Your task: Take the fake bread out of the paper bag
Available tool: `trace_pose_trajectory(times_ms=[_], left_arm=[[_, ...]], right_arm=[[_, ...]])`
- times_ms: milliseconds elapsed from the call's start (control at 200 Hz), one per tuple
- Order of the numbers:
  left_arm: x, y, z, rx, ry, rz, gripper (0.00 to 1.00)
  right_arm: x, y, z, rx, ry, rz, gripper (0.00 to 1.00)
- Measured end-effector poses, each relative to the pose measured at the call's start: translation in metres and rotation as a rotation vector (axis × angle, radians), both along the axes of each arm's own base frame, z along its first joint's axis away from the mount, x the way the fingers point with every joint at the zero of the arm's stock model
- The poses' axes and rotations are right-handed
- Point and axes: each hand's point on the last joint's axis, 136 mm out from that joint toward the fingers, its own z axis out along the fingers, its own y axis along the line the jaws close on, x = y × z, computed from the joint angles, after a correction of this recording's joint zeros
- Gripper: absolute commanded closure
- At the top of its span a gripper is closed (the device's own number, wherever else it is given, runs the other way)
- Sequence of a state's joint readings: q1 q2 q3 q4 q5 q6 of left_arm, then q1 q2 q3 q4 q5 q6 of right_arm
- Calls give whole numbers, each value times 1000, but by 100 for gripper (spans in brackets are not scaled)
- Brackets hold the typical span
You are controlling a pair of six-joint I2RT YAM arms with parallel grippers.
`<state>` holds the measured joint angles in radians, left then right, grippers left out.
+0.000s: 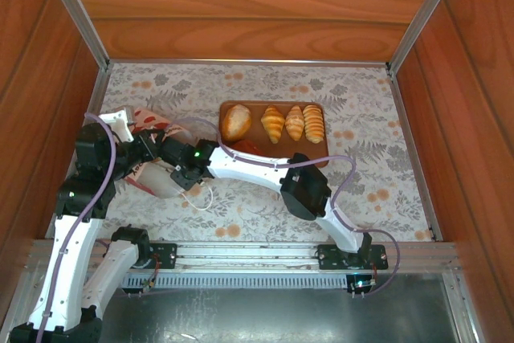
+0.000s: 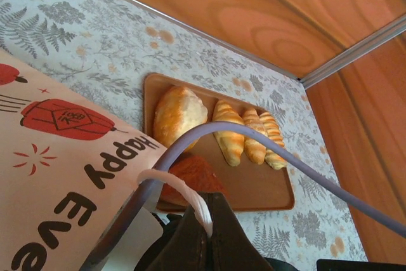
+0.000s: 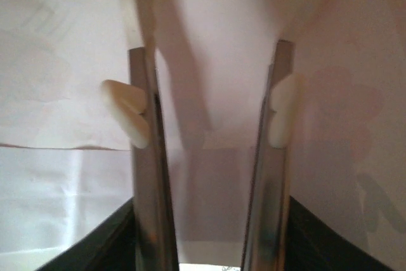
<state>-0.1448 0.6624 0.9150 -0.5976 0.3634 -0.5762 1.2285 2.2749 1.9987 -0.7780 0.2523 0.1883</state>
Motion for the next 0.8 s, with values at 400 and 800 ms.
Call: trace_pose_trajectory(times_ms=[400,800], left_arm=[[2,3,-20,12,47,17,100],[5,4,-30,20,82,28,100]], right_arm=[[-12,-17,16,11,28,9,58],[-42,-65,46,14,96,39,55]])
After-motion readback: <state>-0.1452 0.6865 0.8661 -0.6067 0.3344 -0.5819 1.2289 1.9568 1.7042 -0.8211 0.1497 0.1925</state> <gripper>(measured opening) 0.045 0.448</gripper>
